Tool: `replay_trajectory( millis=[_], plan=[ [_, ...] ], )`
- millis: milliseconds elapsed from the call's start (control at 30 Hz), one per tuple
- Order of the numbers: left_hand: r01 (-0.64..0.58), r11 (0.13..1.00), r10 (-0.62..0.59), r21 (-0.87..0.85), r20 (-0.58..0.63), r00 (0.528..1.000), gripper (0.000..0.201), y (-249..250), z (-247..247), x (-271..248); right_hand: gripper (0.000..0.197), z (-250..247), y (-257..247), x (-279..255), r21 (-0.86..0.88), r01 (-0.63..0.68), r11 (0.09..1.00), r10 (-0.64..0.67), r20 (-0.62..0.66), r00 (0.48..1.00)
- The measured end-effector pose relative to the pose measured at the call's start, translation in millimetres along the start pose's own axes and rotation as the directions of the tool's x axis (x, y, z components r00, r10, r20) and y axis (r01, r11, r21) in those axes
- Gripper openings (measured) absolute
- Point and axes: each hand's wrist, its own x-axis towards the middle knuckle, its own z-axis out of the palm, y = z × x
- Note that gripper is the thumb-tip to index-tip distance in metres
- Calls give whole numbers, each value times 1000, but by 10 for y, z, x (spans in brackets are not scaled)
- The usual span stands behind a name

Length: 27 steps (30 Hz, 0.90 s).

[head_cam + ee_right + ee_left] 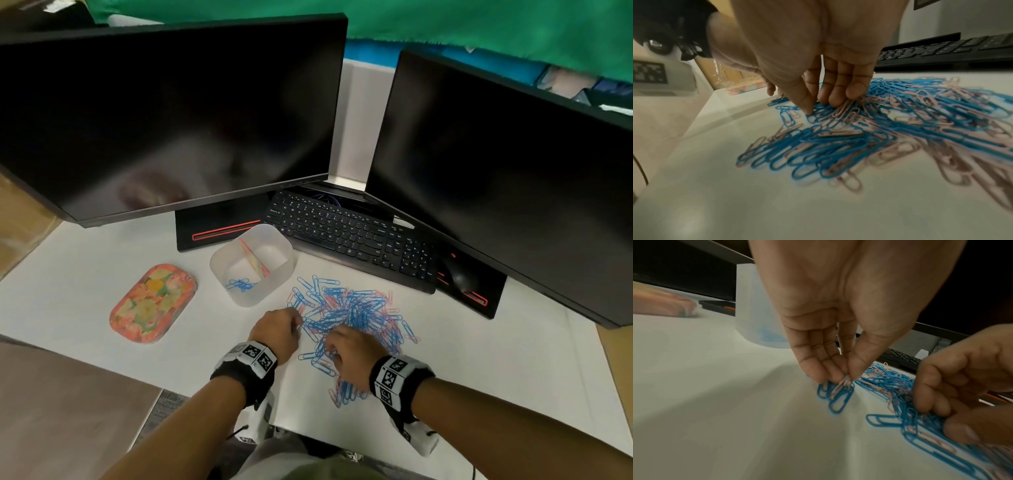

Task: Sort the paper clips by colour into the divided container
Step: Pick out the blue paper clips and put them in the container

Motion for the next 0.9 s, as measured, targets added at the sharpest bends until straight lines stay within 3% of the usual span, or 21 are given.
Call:
replay_trajectory(
  millis=[200,433,633,800,900],
  plan=[
    [-4,971,-3,-240,-28,1000,24,-22,-94,10,14,21,13,-8,-9,19,1000,-19,-25,999],
    [68,810,-53,-582,43,998,24,-55,-140,57,13,-7,35,68,-40,28,999,-30,-49,998],
    [92,799,-100,-594,20,995,22,-94,-112,102,17,-23,93,68,-18,31,999,-32,-59,998],
    [145,678,-83,-721,121,989,21,-46,-116,153,17,-64,98,18,-13,56,998,-57,-56,997],
    [145,666,-61,-731,141,988,21,16,-102,169,15,-95,77,39,-41,50,998,-52,-50,997]
  ],
)
